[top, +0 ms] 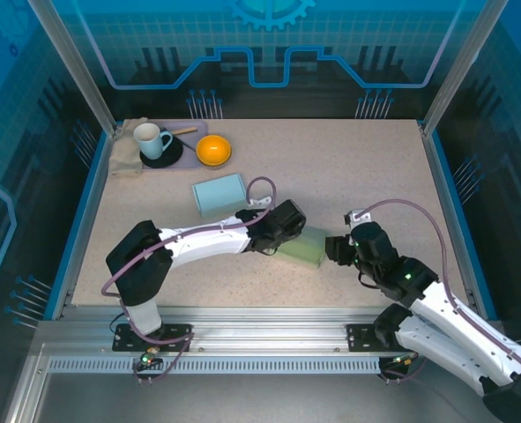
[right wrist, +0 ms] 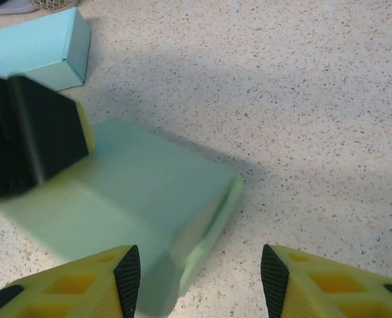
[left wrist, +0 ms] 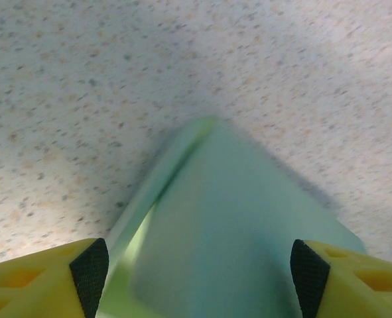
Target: Fold the paper box
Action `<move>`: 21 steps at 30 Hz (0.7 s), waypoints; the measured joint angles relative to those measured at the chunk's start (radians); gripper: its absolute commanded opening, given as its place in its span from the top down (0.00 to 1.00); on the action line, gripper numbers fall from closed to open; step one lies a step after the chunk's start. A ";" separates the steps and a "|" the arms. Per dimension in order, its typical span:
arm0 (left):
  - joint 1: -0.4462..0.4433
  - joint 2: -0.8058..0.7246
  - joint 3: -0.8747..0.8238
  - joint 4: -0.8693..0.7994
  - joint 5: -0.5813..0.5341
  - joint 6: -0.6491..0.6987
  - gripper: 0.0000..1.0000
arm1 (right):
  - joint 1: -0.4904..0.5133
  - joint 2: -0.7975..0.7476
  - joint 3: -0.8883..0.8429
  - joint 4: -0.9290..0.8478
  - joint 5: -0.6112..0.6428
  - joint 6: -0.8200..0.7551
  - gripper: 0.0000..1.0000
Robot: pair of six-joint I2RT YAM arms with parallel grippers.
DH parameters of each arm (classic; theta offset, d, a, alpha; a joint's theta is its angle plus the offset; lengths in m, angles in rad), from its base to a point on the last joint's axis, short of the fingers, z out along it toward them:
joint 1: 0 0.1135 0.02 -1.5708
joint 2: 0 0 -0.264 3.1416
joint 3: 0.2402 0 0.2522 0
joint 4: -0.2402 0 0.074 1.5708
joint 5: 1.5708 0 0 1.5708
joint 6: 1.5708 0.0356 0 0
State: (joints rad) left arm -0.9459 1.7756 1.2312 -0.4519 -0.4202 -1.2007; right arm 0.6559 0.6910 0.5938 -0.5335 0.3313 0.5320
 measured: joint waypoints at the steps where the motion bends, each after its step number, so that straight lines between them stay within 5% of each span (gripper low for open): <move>1: -0.006 0.000 -0.010 -0.010 -0.008 0.000 0.25 | 0.000 0.012 0.007 -0.003 0.000 0.001 0.46; 12: -0.028 0.000 -0.071 -0.014 -0.067 -0.005 0.24 | 0.000 0.230 0.022 0.054 -0.029 0.035 0.44; 21: -0.008 0.011 -0.078 0.010 -0.013 -0.005 0.24 | 0.000 0.416 -0.003 0.144 -0.096 0.095 0.41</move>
State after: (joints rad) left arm -0.9539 1.7863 1.1530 -0.4423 -0.4328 -1.2060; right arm 0.6559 1.1072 0.5903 -0.3897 0.2352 0.6266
